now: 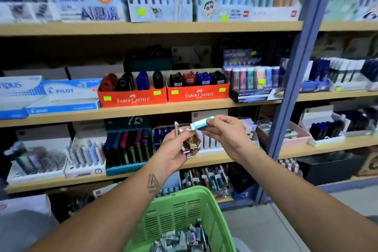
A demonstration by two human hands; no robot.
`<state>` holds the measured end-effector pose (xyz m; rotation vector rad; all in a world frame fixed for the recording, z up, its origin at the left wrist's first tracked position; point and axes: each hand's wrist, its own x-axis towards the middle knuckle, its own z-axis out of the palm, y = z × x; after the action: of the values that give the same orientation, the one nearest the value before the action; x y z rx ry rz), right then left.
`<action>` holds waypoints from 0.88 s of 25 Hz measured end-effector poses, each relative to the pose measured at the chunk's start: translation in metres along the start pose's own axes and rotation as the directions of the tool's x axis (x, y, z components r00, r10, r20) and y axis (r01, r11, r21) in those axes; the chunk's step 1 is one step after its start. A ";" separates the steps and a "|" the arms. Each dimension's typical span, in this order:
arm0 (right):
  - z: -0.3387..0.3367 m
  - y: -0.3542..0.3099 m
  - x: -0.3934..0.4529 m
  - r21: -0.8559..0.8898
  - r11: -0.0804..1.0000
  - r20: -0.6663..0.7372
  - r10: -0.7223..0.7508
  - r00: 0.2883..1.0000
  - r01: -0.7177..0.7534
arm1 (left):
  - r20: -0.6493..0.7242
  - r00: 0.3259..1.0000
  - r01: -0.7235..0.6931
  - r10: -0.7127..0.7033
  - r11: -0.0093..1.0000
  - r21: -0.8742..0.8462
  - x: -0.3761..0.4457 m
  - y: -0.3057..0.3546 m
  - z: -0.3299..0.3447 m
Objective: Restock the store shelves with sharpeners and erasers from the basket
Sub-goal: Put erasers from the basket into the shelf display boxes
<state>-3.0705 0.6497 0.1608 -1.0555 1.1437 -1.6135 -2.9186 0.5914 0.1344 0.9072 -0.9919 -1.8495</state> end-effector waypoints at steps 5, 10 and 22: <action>-0.023 -0.064 0.011 0.076 0.993 0.018 -0.093 0.995 0.092 | 0.138 0.990 -0.041 0.033 0.998 0.052 -0.004 0.035 0.056; -0.069 -0.108 0.033 -0.425 0.877 -0.049 -0.271 0.961 0.226 | 0.230 0.973 -0.054 0.031 0.994 0.098 0.000 0.065 0.115; -0.131 -0.157 0.099 -0.774 0.587 -0.123 -0.508 0.853 0.238 | 0.268 0.963 -0.043 0.003 0.989 0.143 0.041 0.073 0.160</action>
<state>-3.2480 0.6166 0.2985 -1.6843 2.0318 -1.7228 -3.0483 0.5747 0.2589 0.7391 -1.3138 -1.9327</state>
